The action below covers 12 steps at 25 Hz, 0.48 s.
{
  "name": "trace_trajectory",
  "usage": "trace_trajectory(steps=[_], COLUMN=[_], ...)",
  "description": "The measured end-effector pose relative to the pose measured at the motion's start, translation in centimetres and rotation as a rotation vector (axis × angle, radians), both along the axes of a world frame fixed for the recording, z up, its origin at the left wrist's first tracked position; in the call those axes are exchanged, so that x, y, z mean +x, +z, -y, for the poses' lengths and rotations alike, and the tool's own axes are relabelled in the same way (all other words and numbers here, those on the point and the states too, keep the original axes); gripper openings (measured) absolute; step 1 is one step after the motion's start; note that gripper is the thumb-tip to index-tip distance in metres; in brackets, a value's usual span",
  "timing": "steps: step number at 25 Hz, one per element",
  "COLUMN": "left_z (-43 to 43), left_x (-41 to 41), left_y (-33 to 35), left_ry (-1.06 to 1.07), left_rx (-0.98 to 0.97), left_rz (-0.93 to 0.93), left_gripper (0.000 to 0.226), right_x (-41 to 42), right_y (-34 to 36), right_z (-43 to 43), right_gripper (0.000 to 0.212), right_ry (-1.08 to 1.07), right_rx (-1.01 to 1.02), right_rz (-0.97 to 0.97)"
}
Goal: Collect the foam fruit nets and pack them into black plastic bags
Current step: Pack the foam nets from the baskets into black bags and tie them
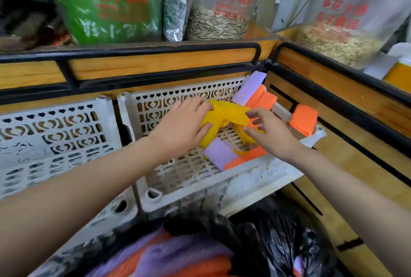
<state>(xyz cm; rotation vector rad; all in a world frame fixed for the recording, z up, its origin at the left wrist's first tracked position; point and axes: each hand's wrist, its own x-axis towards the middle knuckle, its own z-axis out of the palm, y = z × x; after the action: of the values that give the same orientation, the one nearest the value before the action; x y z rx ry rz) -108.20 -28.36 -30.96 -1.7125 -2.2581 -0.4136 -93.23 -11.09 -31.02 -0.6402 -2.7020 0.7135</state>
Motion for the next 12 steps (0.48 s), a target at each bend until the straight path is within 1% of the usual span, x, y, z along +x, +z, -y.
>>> trace_trajectory(steps=[2,4,6,9,12], left_z=[-3.3,-5.8,-7.9,-10.6,-12.7], left_x=[-2.5,-4.2,-5.6,-7.2,-8.0], left_y=[-2.1,-4.2,-6.2,-8.5,-10.1], left_ry=[0.126,0.202,0.256,0.304,0.320], left_rx=[-0.099,-0.197,-0.245,-0.247,-0.196], left_rz=[0.161,0.332,0.504,0.702,0.880], left_gripper=[0.045,0.053,0.060,0.068,0.077], right_x=[-3.3,-6.1,-8.6,-11.3,-13.0], right_y=[-1.9,-3.6,-5.2,-7.4,-8.6], right_z=[-3.1,-5.6,-7.5,-9.5,-10.7], right_gripper=[0.050,0.055,0.063,0.074,0.079], right_ry=[-0.039,-0.052,-0.023,0.040,0.070], right_rx=[0.031,0.073,0.109,0.234,0.432], right_rz=[0.040,0.094,0.162,0.294,0.368])
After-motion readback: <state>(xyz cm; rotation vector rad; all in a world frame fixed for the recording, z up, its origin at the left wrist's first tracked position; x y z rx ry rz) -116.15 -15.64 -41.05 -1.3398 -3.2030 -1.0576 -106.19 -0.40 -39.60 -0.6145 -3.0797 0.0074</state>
